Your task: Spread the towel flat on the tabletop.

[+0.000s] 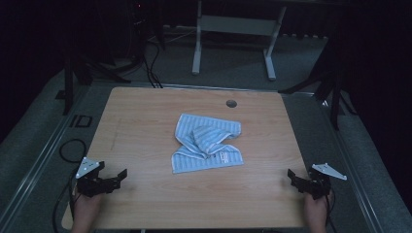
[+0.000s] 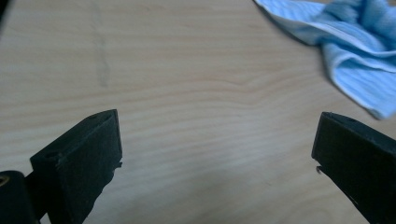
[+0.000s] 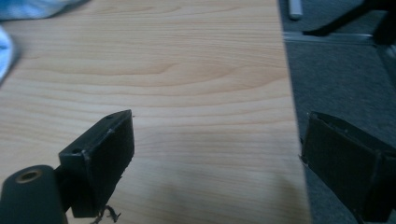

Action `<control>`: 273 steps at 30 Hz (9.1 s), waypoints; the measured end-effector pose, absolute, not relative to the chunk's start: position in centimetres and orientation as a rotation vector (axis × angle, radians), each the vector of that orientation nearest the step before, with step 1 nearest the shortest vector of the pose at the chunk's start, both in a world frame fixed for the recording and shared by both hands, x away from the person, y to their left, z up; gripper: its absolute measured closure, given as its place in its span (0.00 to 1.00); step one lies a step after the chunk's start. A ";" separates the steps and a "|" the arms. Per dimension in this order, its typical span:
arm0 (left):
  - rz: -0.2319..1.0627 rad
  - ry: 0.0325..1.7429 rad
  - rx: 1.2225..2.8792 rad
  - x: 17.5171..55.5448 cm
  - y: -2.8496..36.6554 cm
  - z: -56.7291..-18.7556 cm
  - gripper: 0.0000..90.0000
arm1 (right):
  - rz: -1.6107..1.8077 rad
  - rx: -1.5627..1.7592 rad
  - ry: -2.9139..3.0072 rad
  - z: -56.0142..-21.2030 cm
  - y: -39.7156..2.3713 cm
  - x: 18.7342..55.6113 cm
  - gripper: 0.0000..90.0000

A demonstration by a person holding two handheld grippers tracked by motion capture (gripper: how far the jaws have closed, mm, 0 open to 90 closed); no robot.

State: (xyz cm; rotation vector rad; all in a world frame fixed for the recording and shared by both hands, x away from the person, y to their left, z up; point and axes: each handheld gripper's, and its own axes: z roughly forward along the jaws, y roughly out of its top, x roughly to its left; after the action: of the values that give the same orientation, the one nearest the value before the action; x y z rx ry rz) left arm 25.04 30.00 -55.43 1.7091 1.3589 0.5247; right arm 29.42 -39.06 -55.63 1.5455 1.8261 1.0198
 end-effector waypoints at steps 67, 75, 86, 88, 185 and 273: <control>0.246 0.827 2.495 34.7 9.8 -52.8 0.31 | 0.581 0.701 2.926 -50.1 -20.1 38.9 0.50; 0.251 0.806 2.448 36.0 7.1 -52.6 0.31 | 0.675 0.634 2.915 -49.0 -15.5 40.6 0.52; 0.293 0.823 2.406 38.1 4.5 -52.6 0.37 | 0.729 0.610 2.923 -49.9 -11.3 42.2 0.58; 0.295 0.816 2.414 38.2 4.3 -52.7 0.41 | 0.739 0.609 2.930 -50.2 -11.1 42.3 0.62; 0.203 0.823 2.470 34.5 7.6 -53.8 0.44 | 0.701 0.910 2.734 -53.1 -20.9 38.5 0.73; 0.359 1.119 2.506 48.2 9.2 -51.9 0.89 | 0.755 0.812 2.791 -53.0 -23.5 25.5 0.99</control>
State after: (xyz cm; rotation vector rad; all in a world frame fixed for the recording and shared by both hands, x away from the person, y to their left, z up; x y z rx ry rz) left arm 48.25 9.20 -51.90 2.5064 1.1190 0.3593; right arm 25.51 -23.47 -52.99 0.8125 2.7907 0.7553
